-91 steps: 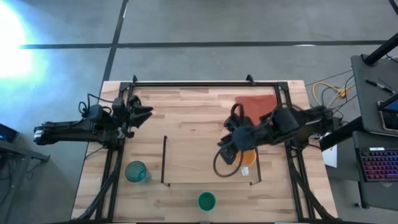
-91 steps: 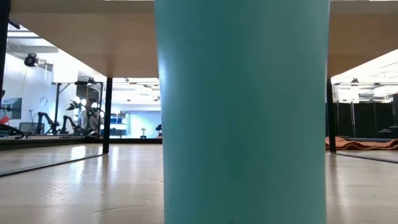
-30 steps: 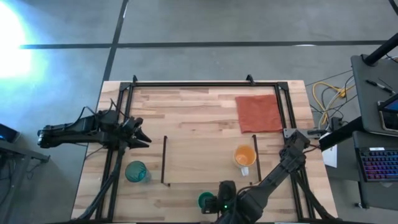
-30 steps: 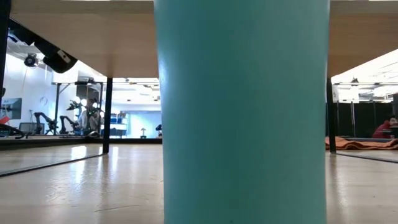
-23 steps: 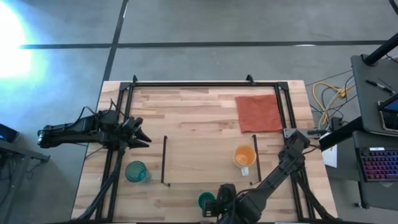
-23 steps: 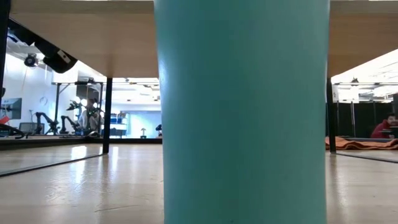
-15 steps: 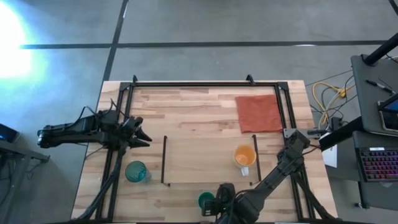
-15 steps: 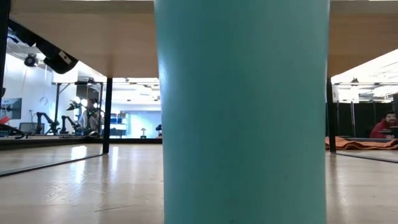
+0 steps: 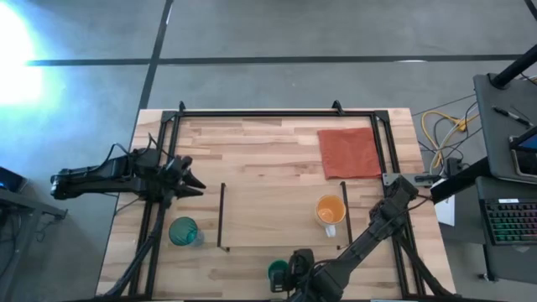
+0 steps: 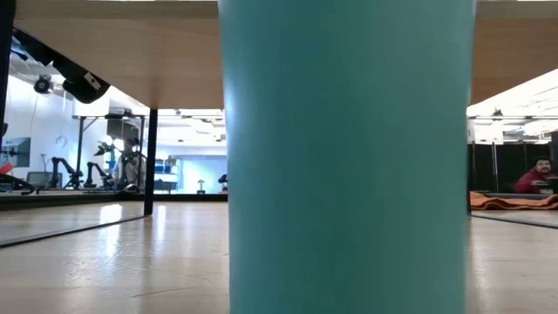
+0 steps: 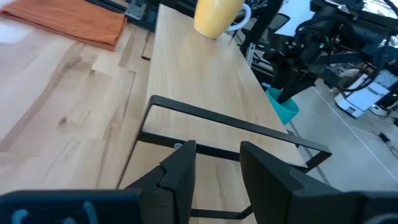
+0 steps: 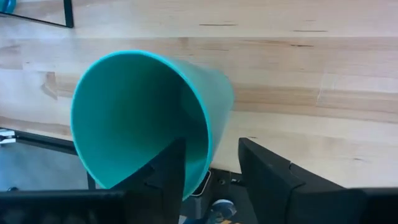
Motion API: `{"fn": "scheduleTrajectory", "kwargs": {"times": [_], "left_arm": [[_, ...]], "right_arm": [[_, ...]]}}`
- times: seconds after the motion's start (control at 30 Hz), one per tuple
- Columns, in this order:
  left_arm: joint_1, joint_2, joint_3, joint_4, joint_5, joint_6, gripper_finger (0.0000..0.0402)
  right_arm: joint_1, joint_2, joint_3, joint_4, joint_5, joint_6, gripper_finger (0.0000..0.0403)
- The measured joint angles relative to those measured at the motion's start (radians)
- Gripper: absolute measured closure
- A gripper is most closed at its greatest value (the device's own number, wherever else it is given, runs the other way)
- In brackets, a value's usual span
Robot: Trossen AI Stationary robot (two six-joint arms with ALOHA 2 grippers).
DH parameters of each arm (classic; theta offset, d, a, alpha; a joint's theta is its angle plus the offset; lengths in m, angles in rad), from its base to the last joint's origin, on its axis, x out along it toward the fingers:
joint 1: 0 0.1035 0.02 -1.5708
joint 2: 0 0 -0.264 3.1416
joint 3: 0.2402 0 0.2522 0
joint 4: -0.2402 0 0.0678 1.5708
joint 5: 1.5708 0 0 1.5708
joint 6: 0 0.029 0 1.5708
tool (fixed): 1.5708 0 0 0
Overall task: Stack small to large cups/mugs on shelf
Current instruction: Put the green cup on the shelf
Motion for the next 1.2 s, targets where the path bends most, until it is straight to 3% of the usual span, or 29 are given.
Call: {"fn": "scheduleTrajectory", "kwargs": {"times": [0.43, 0.7, 1.2], "left_arm": [[0.0, 0.0, 0.0, 0.0, -0.062, 0.0, 0.029], [0.0, 0.0, 0.0, 0.0, -0.062, 0.0, 0.029], [0.0, 0.001, 0.0, 0.001, -0.068, -0.003, 0.029]], "right_arm": [[0.0, 0.0, 0.0, -0.023, 0.0, -0.05, 0.0389], [0.0, -0.034, 0.009, 0.007, -0.012, -0.123, 0.0393], [0.006, -0.233, 0.012, -0.015, 0.051, -0.539, 0.0394]]}}
